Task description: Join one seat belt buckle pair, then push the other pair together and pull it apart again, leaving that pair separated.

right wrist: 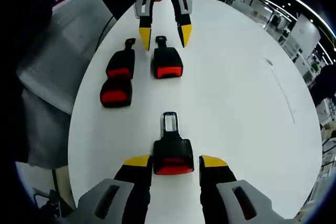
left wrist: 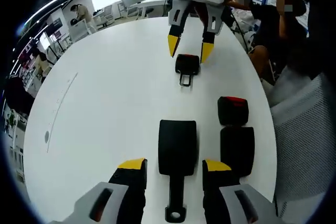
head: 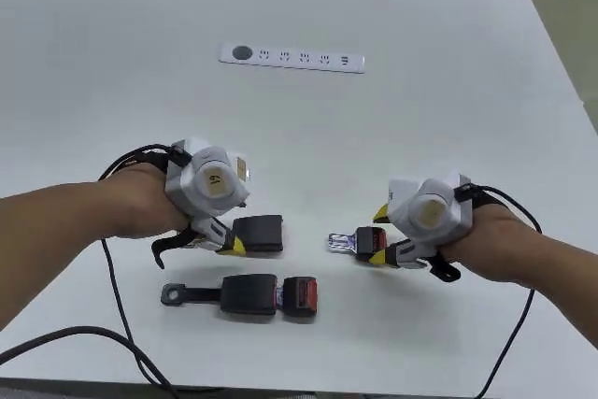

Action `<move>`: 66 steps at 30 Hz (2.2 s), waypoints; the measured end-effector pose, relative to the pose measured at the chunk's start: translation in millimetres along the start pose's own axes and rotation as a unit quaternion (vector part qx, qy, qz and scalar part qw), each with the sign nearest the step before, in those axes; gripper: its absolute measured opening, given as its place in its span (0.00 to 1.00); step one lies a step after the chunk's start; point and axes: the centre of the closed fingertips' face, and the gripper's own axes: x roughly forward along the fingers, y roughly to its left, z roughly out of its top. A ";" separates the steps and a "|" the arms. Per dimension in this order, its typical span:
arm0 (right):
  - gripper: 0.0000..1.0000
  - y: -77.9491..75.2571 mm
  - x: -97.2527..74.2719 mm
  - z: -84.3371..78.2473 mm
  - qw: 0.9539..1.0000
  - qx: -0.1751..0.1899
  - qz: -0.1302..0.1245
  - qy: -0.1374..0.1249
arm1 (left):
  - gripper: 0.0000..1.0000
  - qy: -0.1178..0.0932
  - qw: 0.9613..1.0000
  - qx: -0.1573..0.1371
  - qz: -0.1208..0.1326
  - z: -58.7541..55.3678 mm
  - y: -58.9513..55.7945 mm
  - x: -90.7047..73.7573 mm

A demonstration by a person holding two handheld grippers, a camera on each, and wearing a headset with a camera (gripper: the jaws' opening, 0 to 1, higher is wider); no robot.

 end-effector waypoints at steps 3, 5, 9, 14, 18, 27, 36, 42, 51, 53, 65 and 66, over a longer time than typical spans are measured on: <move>0.32 -0.7 4.0 -1.6 1.000 0.002 0.009 0.001 | 0.42 0.000 1.000 0.007 -0.010 0.5 -0.1 7.1; 0.32 0.7 4.6 -0.9 1.000 0.004 0.014 0.000 | 0.41 0.004 1.000 0.016 -0.017 2.0 -2.1 7.9; 0.31 1.3 9.1 -5.4 1.000 0.002 0.019 0.008 | 0.37 0.021 0.999 0.044 -0.020 -3.3 -1.9 13.8; 0.31 -0.6 16.7 -10.9 1.000 0.004 0.026 0.007 | 0.34 0.024 0.998 0.054 -0.038 -4.1 -5.7 15.7; 0.32 -0.1 19.0 -11.1 0.999 0.005 0.031 0.005 | 0.34 0.029 0.996 0.076 -0.032 -5.0 -8.7 18.3; 0.32 0.7 22.3 -9.5 0.999 0.006 0.043 0.005 | 0.33 0.039 0.996 0.080 -0.027 -7.7 -8.9 21.0; 0.32 5.4 25.1 1.3 0.999 0.003 0.040 0.013 | 0.32 0.027 0.998 0.054 -0.028 -7.3 -10.9 22.0; 0.32 8.1 35.6 22.2 0.999 0.005 0.038 -0.001 | 0.32 0.031 0.998 0.048 -0.029 -7.3 -11.7 22.2; 0.32 13.1 47.8 48.7 0.999 0.000 0.042 -0.014 | 0.32 0.034 0.998 0.043 -0.027 -9.0 -11.1 22.9; 0.32 14.2 49.4 52.9 0.999 -0.001 0.042 -0.015 | 0.32 0.034 0.998 0.041 -0.028 -9.9 -10.1 23.2; 0.31 14.2 52.5 63.2 0.998 -0.019 0.046 -0.023 | 0.32 0.032 0.999 0.037 -0.024 -11.9 -8.3 25.0; 0.31 13.7 53.4 63.6 0.998 -0.018 0.048 -0.025 | 0.32 0.032 0.998 0.037 -0.025 -12.4 -8.1 25.1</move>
